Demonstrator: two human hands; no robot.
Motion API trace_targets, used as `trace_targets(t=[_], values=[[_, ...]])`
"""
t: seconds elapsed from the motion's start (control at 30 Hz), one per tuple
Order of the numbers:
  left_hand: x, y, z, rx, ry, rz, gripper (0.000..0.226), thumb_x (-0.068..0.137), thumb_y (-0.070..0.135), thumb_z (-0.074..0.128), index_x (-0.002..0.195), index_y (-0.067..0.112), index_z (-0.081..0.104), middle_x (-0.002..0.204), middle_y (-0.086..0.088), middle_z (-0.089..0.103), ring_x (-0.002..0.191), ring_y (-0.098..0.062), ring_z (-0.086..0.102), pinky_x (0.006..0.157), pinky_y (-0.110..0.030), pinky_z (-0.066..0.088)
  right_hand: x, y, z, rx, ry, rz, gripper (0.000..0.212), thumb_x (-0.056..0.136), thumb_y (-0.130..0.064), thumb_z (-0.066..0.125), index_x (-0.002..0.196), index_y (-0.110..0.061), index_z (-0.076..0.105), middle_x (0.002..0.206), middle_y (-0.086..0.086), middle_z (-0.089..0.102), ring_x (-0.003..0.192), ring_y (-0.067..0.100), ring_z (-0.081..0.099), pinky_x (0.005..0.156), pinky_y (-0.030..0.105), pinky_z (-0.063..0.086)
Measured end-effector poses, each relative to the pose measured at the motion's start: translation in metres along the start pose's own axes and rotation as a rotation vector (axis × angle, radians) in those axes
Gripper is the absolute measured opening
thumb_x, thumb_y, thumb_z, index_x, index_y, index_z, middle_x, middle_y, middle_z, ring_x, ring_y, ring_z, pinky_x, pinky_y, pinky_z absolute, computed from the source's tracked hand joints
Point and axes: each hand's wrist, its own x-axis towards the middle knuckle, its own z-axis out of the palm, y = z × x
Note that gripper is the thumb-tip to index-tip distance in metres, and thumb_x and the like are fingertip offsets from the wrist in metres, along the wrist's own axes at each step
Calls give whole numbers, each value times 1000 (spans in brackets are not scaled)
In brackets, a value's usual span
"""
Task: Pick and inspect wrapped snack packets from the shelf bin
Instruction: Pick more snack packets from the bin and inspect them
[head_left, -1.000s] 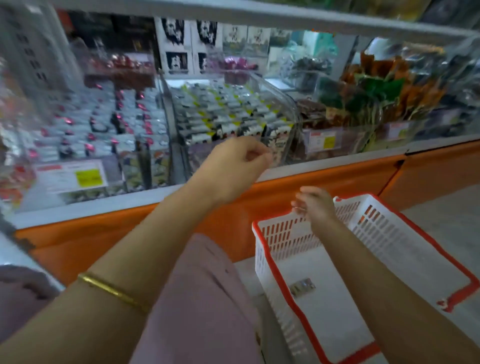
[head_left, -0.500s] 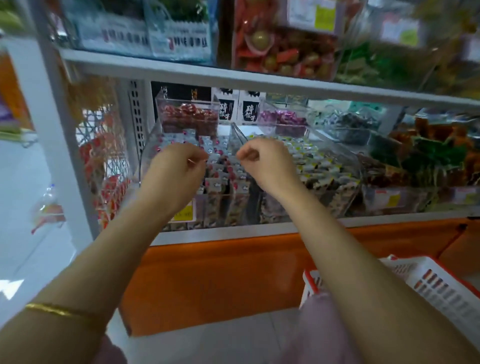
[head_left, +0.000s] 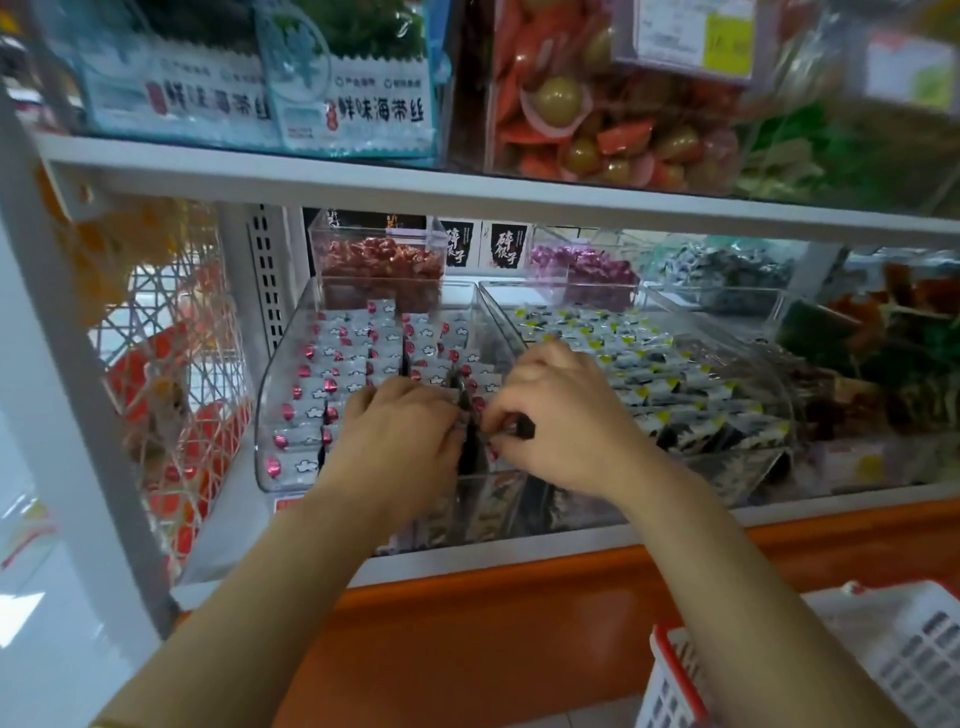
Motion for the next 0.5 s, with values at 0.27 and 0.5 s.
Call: trace_targets(t=[0.27,0.5], values=[[-9,-9,-4,198,14,-56,42,95,48,27,127,35,50,130,13,49,127,-15,32,107,-40,19,-2,3,-1,193,9,46,7,84,-22,66,79,-26,63,91,-10,60,106,7,37,86,30,35],[-5,-9,-1,200,6,-101,46,95,50,28,133,33,47,134,2,37,129,-22,24,107,-41,21,-6,2,-5,368,121,93,11,90,-13,54,82,-21,54,82,-11,53,79,0,44,66,16,38]])
